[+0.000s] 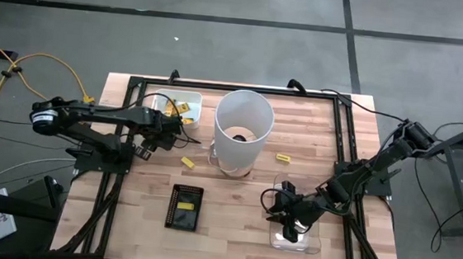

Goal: Pick & Place School Supplies
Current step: Put the yellow eraser into the black bin

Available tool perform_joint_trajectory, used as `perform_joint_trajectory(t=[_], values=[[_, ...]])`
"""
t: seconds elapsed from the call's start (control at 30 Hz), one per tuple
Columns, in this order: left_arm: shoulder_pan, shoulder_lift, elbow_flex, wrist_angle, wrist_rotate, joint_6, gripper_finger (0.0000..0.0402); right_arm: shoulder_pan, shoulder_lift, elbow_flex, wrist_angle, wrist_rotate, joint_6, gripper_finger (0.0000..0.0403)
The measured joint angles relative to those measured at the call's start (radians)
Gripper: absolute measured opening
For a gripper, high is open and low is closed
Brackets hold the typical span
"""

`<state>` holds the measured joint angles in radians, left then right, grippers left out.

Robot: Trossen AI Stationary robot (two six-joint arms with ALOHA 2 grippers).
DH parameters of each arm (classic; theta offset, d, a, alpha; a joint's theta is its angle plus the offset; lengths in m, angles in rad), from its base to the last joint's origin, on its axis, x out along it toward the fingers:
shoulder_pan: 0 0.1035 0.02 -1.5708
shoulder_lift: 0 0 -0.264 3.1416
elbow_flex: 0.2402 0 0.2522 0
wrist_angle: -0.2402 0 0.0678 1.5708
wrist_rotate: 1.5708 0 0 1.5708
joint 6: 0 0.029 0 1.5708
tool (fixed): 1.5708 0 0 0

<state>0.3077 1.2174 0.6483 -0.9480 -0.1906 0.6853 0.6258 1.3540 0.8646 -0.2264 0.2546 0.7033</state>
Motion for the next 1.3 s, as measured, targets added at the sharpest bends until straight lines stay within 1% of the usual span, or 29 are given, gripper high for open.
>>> perform_joint_trajectory(t=[0.17, 0.43, 0.77, 0.93, 1.1, 1.2, 1.3], values=[[0.0, 0.053, 0.0, 0.015, -0.032, 0.0, 0.0152, 0.0, 0.0, 0.0, 0.0, 0.0, 0.0, 0.0097], [0.014, 0.105, 0.0, 0.027, -0.078, 0.016, 0.0152, 0.0, 0.0, 0.0, 0.004, 0.0, 0.0, 0.0097], [0.019, 0.122, -0.015, 0.07, -0.081, 0.024, 0.0152, 0.0, 0.0, 0.0, 0.006, 0.0, 0.0, 0.0097], [0.019, 0.123, -0.032, 0.08, -0.133, 0.025, 0.0152, 0.0, 0.0, 0.0, 0.006, 0.0, 0.0, 0.0097], [0.019, 0.123, -0.032, 0.083, -0.135, 0.025, 0.0151, 0.0, 0.0, 0.0, 0.006, 0.0, 0.0, 0.0097], [0.019, 0.123, -0.032, 0.085, -0.139, 0.026, 0.0142, 0.0, 0.0, 0.0, 0.006, 0.0, 0.0, 0.0097], [0.019, 0.123, -0.032, 0.086, -0.139, 0.025, 0.0122, 0.0, 0.0, 0.0, 0.006, 0.0, 0.0, 0.0097]])
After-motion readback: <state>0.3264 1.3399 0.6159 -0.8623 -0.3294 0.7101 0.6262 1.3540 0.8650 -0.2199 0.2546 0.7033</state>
